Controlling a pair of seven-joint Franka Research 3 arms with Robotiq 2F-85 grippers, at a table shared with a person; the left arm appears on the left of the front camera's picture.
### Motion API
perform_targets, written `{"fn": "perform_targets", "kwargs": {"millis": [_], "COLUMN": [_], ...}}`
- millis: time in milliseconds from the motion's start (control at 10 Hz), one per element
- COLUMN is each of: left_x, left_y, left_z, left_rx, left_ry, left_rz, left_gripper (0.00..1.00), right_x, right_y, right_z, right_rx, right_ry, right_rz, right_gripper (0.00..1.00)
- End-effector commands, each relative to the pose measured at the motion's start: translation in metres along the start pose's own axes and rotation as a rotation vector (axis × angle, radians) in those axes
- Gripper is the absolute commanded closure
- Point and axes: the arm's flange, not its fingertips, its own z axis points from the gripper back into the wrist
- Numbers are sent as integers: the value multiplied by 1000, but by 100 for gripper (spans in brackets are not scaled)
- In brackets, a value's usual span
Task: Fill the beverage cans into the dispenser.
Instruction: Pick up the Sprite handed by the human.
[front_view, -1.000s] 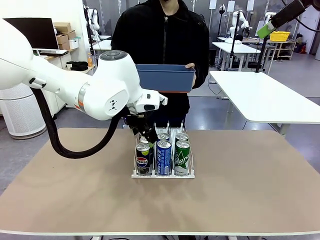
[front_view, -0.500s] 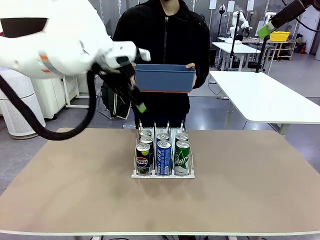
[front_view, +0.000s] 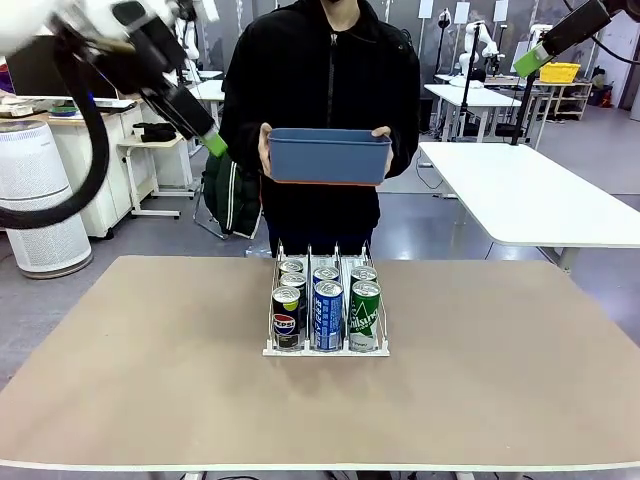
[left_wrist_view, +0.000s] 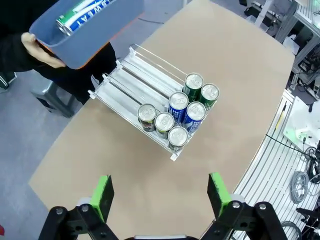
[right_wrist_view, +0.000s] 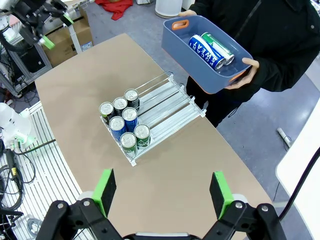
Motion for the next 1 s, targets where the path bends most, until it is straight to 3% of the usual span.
{"fn": "perform_targets", "kwargs": {"millis": [0,200,300,400,900], "left_x": [1,1,1,3,3], "left_y": [3,4,0,2,2], "left_z": [24,50,42,50,50], "left_rx": [20,97,69,62,62], "left_ry": [-17,-23,22,-49,-49], "left_rz": [-18,0,-3,-11,-11], "left_gripper": [0,0,0,0,0], "right_x": [-1,-1,-1,-1,-1], "right_y": [0,0,0,0,0], "right_z": [-1,-1,-1,-1,-1], "right_rx": [0,0,0,0,0], "right_ry": [3,3,3,3,3], "right_rz": [2,2,2,2,2], "right_gripper": [0,0,0,0,0]}}
